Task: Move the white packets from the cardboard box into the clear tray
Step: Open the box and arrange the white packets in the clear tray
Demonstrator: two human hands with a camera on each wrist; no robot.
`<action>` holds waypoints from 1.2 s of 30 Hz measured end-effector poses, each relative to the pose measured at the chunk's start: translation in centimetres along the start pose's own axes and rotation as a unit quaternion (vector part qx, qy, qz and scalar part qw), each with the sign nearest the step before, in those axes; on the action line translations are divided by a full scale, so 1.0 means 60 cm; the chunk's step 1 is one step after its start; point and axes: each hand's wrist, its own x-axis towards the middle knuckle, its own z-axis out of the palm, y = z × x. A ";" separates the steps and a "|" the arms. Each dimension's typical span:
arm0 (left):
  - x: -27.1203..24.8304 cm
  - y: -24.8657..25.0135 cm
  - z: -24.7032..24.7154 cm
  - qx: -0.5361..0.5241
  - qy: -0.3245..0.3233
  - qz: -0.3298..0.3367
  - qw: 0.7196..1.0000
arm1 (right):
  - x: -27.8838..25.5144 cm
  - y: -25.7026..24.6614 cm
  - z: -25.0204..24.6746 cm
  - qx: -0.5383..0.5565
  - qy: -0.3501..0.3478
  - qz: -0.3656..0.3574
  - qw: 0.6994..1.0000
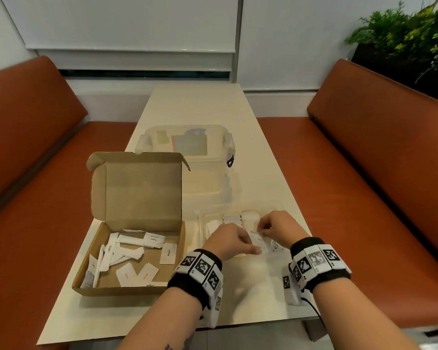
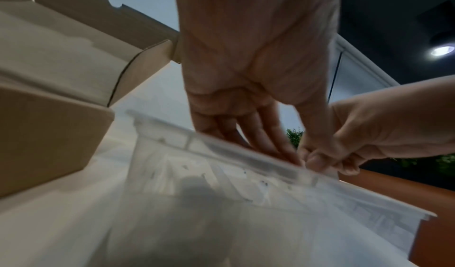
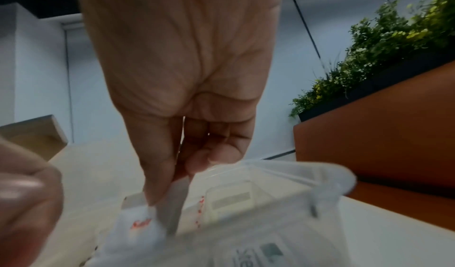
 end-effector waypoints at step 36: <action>-0.033 0.005 -0.035 -0.015 0.010 0.022 1.000 | 0.002 -0.041 0.024 0.018 0.086 -0.054 0.995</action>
